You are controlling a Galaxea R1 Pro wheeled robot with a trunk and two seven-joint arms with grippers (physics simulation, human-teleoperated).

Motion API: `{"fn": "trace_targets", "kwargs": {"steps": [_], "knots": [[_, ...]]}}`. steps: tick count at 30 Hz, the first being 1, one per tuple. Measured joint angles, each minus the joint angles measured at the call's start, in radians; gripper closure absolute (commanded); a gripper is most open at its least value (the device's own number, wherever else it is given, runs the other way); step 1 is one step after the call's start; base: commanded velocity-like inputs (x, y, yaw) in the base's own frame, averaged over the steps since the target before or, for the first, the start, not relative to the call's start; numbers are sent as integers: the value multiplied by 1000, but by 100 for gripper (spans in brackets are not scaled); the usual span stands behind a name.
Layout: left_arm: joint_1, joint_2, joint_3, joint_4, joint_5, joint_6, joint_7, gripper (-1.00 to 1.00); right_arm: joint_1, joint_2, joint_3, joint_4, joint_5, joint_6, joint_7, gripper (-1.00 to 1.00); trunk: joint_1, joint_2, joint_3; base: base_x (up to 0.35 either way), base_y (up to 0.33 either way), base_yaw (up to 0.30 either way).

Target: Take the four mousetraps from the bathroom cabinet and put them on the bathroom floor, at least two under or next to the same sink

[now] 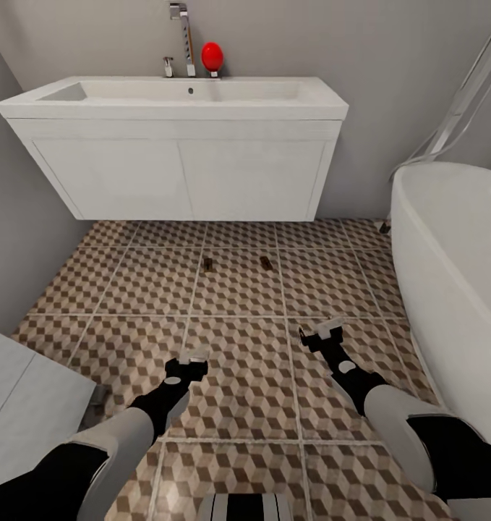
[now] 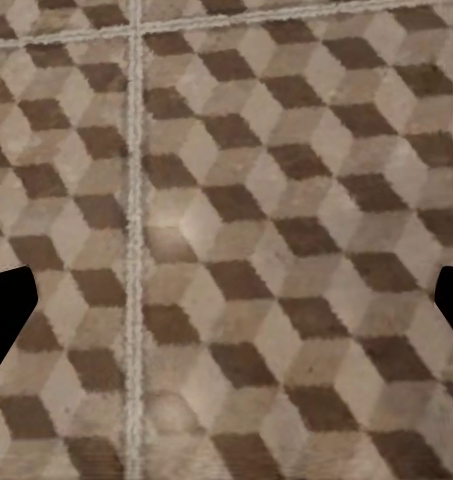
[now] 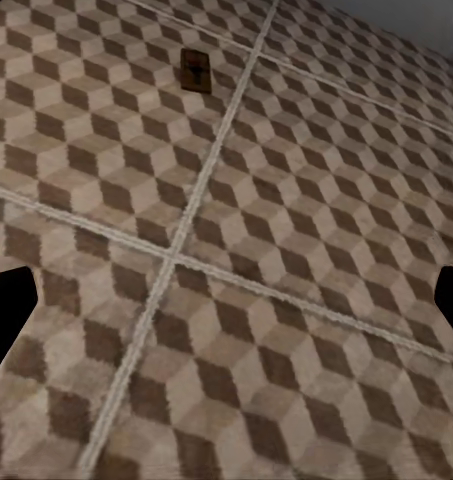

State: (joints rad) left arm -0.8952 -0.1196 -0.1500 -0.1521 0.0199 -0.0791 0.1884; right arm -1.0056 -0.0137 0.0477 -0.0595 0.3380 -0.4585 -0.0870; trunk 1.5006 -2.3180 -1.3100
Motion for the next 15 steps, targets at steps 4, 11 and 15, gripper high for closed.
{"fn": "trace_targets", "kwargs": {"steps": [4,11,15], "knots": [[24,1,0,-1,-1,-15,-1,-100,3,-6,1,-1,-81,-2,2,-100,-15,28,13,0,0,0],[67,2,1,-1,-1,-61,-2,-100,5,-10,2,0,-164,-16,5,-100,-42,77,35,0,0,0],[75,4,1,-9,-1,-67,-1,-100,7,-5,4,0,-170,-18,5,-100,-58,105,47,0,0,0]]}}
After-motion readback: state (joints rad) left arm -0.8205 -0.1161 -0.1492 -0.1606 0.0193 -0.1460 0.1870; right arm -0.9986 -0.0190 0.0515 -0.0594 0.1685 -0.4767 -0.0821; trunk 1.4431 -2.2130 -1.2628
